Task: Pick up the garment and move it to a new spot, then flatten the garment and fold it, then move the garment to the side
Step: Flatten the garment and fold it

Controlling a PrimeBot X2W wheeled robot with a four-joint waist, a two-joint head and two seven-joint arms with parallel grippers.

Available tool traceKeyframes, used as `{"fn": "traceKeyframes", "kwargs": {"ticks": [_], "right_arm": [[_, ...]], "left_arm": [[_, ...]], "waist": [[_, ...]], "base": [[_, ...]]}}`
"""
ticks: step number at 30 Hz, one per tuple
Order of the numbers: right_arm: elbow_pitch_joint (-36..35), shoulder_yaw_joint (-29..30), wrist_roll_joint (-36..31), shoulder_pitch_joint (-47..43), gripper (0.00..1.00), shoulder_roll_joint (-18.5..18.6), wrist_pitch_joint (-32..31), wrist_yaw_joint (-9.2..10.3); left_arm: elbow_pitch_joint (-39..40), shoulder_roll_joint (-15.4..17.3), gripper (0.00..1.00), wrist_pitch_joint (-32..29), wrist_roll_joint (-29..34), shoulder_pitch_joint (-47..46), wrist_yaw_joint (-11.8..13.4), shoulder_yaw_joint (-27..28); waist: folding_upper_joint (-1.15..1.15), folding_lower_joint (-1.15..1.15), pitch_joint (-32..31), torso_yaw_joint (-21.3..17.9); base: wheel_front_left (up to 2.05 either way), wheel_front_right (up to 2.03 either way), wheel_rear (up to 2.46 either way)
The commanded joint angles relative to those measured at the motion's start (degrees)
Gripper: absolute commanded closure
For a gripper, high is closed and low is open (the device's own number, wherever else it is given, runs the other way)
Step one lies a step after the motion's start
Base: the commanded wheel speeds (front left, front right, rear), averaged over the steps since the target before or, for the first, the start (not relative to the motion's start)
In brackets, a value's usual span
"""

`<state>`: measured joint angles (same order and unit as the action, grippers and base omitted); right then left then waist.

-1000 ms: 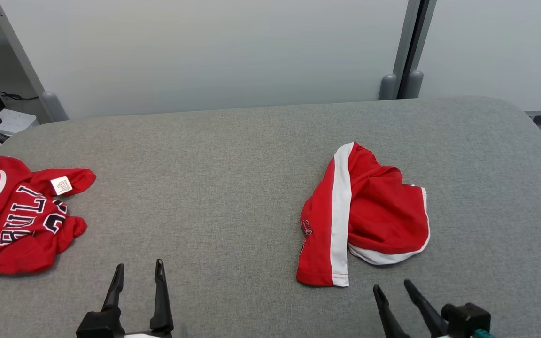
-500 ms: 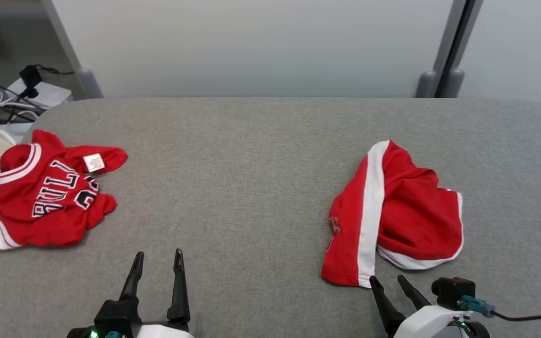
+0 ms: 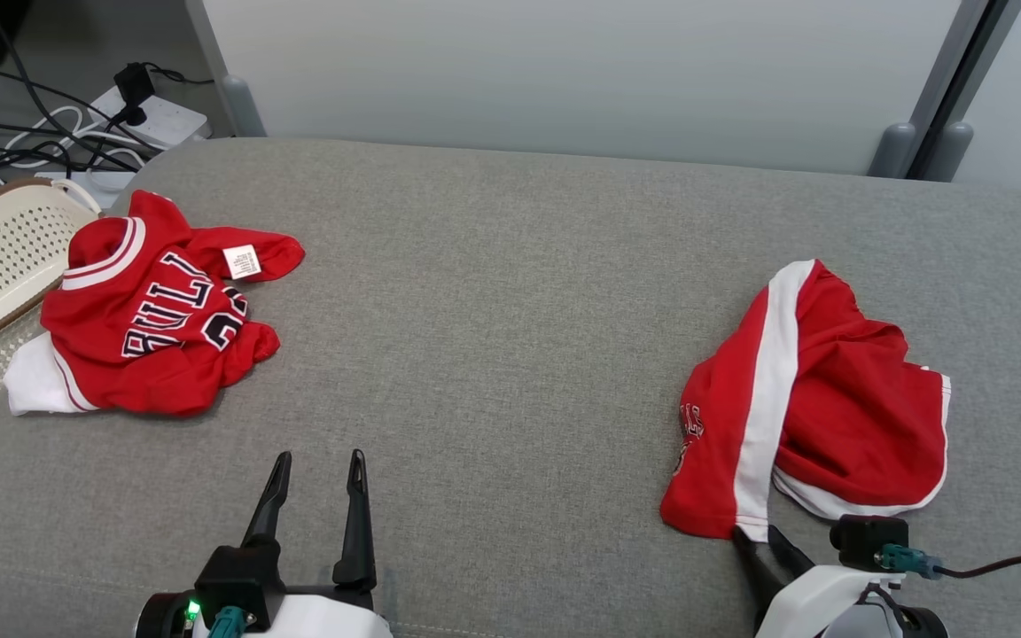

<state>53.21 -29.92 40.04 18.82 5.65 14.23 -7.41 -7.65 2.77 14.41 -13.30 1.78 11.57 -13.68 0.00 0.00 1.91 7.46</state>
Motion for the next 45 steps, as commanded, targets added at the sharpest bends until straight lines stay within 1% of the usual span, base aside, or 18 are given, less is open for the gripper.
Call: {"fn": "traceKeyframes", "kwargs": {"ticks": [1,2,3,4,9,13,15,16,19,22,25,28,31,35,36,40,44,45], "right_arm": [[0.39,-1.27,0.81,1.35,0.54,0.09,0.77,-0.08],[1.0,-1.55,0.98,1.61,0.82,0.09,0.77,-0.08],[1.55,-1.84,1.31,1.85,0.99,0.07,0.77,-0.08],[2.13,-2.39,1.46,2.12,1.0,0.04,0.77,-0.08],[2.81,-5.63,0.94,3.31,1.0,0.74,0.77,-0.08],[-0.08,-5.76,-2.75,2.52,1.0,4.53,0.77,-0.08],[-2.35,-4.77,-5.14,1.4,1.0,7.08,0.77,-0.08],[-4.77,-4.04,-8.14,0.11,1.0,9.77,0.77,-0.08],[-7.86,-1.83,-11.91,-1.23,1.0,13.59,0.77,-0.08],[-9.77,1.37,-15.49,-1.54,1.0,16.4,0.77,-0.08],[-10.46,6.91,-19.26,-0.83,1.0,18.14,0.77,-0.08],[-9.79,13.98,-23.6,0.4,1.0,17.87,0.77,-0.08],[-9.75,18.46,-27.37,1.54,1.0,15.39,0.77,-0.08],[-10.17,20.3,-30.68,2.68,1.0,11.79,0.77,-0.08],[-10.17,20.3,-30.68,2.68,1.0,11.79,0.77,-0.08],[-10.37,21.16,-32.15,3.23,1.0,9.93,0.77,-0.08],[-10.61,21.9,-32.68,3.09,1.0,9.53,0.77,-0.08],[-10.62,21.95,-32.76,3.1,1.0,9.41,0.77,-0.08]], "left_arm": [[1.28,0.11,0.0,0.59,-0.24,-3.13,-0.39,1.55],[1.25,0.11,0.0,0.59,-0.19,-3.26,-0.42,1.51],[1.23,0.11,0.0,0.59,-0.15,-3.38,-0.45,1.5],[1.22,0.11,0.0,0.59,-0.1,-3.5,-0.47,1.51],[1.68,0.11,0.0,0.59,0.21,-3.49,-0.3,1.94],[2.43,0.11,0.0,0.59,-0.73,-4.32,-0.48,1.76],[2.65,0.11,0.0,0.59,-1.57,-5.16,-0.48,1.4],[2.64,0.11,0.0,0.59,-2.54,-6.28,-0.72,0.92],[2.27,0.1,0.0,0.59,-3.89,-8.65,-1.28,-0.3],[0.54,0.1,0.0,0.59,-4.97,-11.79,-2.39,-2.25],[-2.0,0.1,0.0,0.59,-5.74,-15.31,-3.87,-4.46],[-6.02,0.1,0.0,0.59,-6.26,-19.03,-5.88,-7.05],[-13.55,0.1,0.0,-1.52,-6.69,-22.62,-8.34,-10.82],[-20.79,0.1,0.0,-6.01,-9.96,-26.34,-10.12,-14.4],[-20.79,0.1,0.0,-6.01,-9.96,-26.34,-10.12,-14.4],[-23.52,0.1,0.0,-9.98,-15.84,-27.43,-11.81,-18.45],[-26.07,0.1,0.0,-14.1,-17.87,-27.87,-11.67,-23.2],[-26.94,0.1,0.05,-14.56,-17.81,-28.18,-11.13,-24.12]], "waist": [[0.0,0.0,0.34,0.42],[0.0,0.0,0.44,0.55],[0.0,0.0,0.55,0.65],[0.0,0.0,0.65,0.7],[0.0,0.0,0.87,-0.47],[0.0,0.0,1.61,-2.94],[0.0,0.0,2.16,-4.88],[0.0,0.0,2.77,-7.2],[0.0,0.0,3.83,-10.76],[0.0,0.0,4.71,-13.98],[0.0,0.0,5.6,-16.77],[0.0,0.0,6.53,-18.79],[0.0,0.0,7.22,-20.17],[0.0,0.0,8.21,-21.45],[0.0,0.0,8.21,-21.45],[0.0,0.0,9.06,-21.98],[0.0,0.0,9.76,-21.59],[0.0,0.0,9.94,-21.62]], "base": [[0.0,0.0,0.0],[0.0,0.0,0.0],[0.0,0.0,0.0],[0.0,0.0,0.0],[0.0,0.0,0.0],[0.0,0.0,0.0],[0.0,0.0,0.0],[0.0,0.0,0.0],[0.0,0.0,0.0],[0.0,0.0,0.0],[0.0,0.0,0.0],[0.0,0.0,0.0],[0.0,0.0,0.0],[0.0,0.0,0.0],[0.0,0.0,0.0],[0.0,0.0,0.0],[0.0,0.0,0.0],[0.0,0.0,0.0]]}}
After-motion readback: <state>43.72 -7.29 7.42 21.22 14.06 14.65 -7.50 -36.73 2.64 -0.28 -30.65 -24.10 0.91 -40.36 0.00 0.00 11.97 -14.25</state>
